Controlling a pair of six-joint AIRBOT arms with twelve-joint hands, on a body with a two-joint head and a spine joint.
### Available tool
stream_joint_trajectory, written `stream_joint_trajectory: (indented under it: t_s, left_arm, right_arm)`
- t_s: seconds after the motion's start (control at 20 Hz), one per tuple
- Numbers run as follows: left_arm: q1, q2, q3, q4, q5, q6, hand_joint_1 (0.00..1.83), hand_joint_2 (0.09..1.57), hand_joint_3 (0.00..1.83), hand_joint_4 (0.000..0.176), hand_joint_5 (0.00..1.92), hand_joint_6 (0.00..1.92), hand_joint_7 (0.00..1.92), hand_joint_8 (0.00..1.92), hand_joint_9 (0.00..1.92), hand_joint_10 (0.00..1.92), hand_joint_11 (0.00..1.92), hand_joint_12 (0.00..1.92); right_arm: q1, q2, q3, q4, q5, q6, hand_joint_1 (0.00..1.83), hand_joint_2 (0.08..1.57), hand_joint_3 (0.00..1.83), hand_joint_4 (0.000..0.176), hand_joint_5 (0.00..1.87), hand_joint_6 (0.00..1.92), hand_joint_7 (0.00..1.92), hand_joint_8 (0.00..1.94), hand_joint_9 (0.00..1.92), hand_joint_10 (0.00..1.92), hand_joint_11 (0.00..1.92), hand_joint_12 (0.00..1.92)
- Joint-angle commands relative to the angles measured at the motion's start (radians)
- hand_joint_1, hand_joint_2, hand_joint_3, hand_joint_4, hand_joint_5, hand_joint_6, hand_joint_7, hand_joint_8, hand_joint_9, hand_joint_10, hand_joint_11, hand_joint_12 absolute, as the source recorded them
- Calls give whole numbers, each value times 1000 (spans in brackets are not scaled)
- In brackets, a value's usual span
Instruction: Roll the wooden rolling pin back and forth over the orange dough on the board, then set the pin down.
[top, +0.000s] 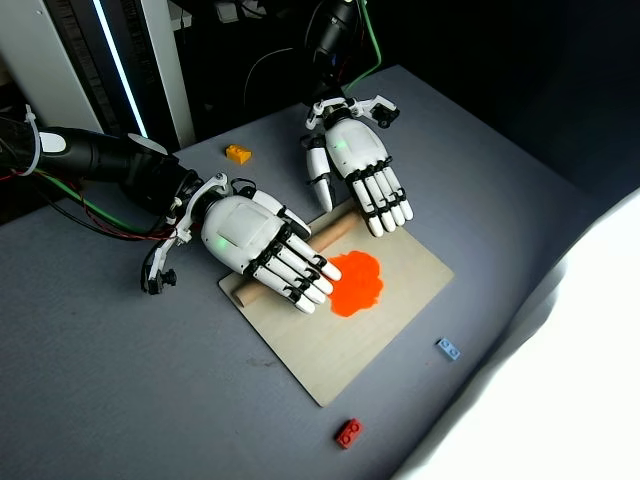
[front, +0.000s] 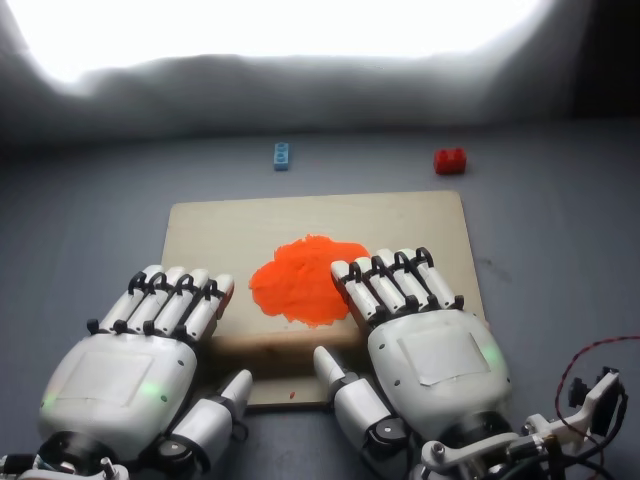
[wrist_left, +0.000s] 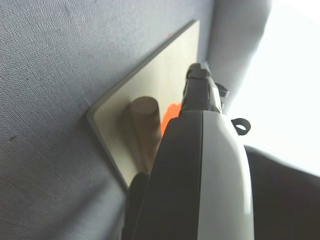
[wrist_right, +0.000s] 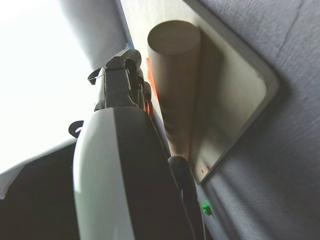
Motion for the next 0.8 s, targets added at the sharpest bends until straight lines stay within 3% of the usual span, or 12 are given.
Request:
stream_joint_trajectory:
  t_s: [0.0,0.75]
  left_arm:
    - [-3,-3,5,53,-99,0,0,1554,28,0,41,5,36,6,0,0,0,0]
    - [-21,-23,38,46,-71,0,0,1560,17,0,38,4,31,3,0,0,0,0]
  right_arm:
    - [-1,-1,1,-92,-84,5,0,1564,4,0,218,1,212,0,155,3,0,391]
    - [-17,-14,69,-105,-66,28,0,1554,0,0,190,0,192,0,143,0,0,367]
